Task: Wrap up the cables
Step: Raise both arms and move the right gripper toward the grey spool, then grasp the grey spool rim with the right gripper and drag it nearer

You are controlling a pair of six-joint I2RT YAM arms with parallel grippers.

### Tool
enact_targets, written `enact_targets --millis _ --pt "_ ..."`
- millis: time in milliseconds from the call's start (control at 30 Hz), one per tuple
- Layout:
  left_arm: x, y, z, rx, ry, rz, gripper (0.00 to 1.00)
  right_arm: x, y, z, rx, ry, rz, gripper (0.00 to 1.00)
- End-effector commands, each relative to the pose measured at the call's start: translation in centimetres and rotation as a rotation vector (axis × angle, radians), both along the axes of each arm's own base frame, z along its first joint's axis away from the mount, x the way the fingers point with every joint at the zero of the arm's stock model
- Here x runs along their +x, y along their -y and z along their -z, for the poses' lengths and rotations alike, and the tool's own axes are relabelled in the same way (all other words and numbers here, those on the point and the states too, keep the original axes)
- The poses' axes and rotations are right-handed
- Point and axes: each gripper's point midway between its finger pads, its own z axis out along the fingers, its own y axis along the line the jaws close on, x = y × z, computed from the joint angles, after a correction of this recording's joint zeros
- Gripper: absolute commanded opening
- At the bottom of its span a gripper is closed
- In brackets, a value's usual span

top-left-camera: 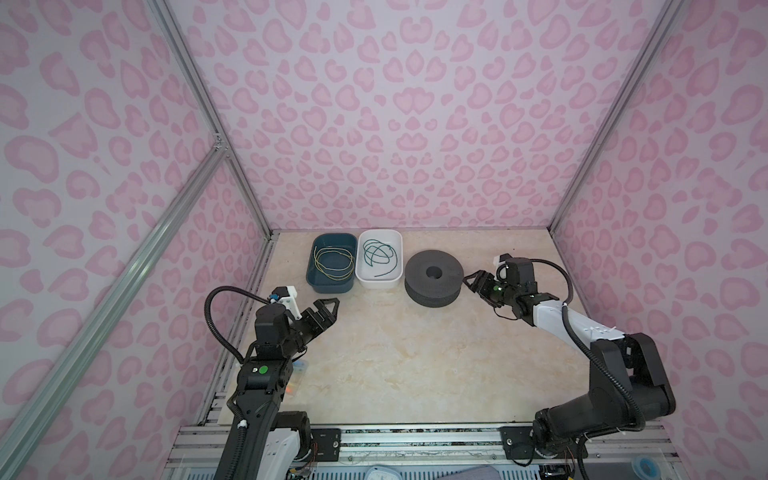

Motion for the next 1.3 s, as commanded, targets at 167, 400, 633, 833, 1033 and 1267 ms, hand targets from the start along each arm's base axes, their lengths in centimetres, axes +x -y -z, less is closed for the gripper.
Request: enact_targets --millis 167,400,633,833,1033,1267 --pt "0.7 3.9 -2.2 -0.294 0.177 0.183 0.96 2.2 -2.2 -2.4 0.358 0.135 -0.038 0.68" --pt "1.1 3.7 -2.6 -0.292 0.182 0.157 0.95 3.0 -2.4 0.1 0.392 0.081 -0.018 0.66" --pt "1.4 3.2 -1.8 -0.273 0.162 0.122 0.95 3.7 -2.8 1.7 0.473 0.052 -0.014 0.63" --pt "1.7 3.2 -1.6 -0.26 0.152 0.128 0.95 4.3 -3.5 2.3 0.514 0.056 -0.025 0.6" --pt "2.1 3.3 -1.7 -0.265 0.134 0.131 0.95 5.0 -3.9 2.7 0.608 0.065 -0.02 0.53" --pt "2.2 3.4 -2.2 -0.264 0.141 0.135 0.96 5.5 -4.3 2.0 0.712 0.103 -0.03 0.28"
